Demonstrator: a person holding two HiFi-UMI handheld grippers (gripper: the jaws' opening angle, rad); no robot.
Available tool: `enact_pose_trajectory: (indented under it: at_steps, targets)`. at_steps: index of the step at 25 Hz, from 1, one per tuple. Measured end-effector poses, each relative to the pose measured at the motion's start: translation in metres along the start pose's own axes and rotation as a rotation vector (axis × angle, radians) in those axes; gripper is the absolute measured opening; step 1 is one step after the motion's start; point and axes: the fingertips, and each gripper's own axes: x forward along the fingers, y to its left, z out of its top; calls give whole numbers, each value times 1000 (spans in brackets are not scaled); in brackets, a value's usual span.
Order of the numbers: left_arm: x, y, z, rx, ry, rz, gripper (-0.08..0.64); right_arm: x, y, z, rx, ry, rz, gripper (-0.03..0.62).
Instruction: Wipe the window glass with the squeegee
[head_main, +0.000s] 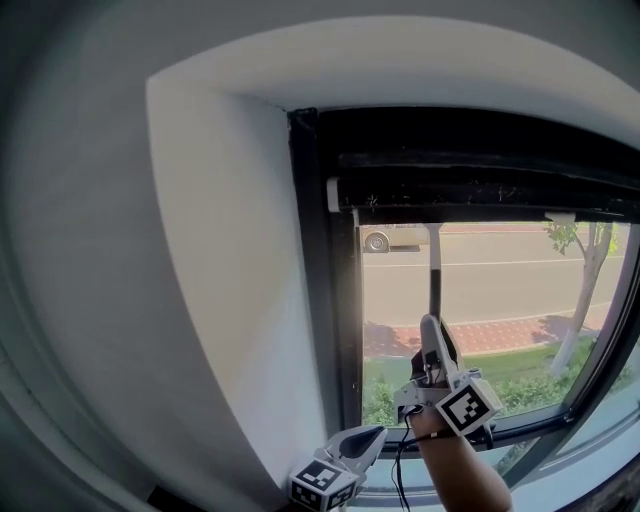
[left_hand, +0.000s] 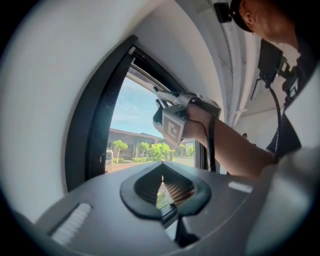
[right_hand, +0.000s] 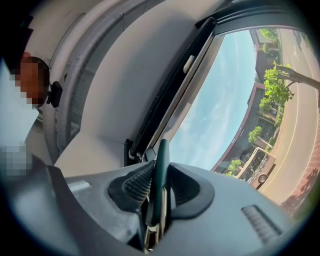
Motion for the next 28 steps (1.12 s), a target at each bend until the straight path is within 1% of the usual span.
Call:
enact_pose_trajectory:
  at_steps: [3,5,10,18,24,28]
  targets:
    - [1,1,-15,1,39,-17,5,-4,-3,-8,8,33,-4,103]
    - [1,0,-19,-8,51,-21,5,-7,-5,-14,13,61,-7,103]
    - [0,1,-16,-21,35,-10,5,-18,-13,-27,34,121,-27,101]
    - [-2,-1,-26,-28,55,-9,5,-42,-23,-42,59,187,-29,101]
    - [-1,-10,-33,-52,70,-7,5,-64,-35,-61,73,248,-60,103]
    - [-2,-11,-34,-36,72,-3,5,-82,-46,-78,89,294,-82,103]
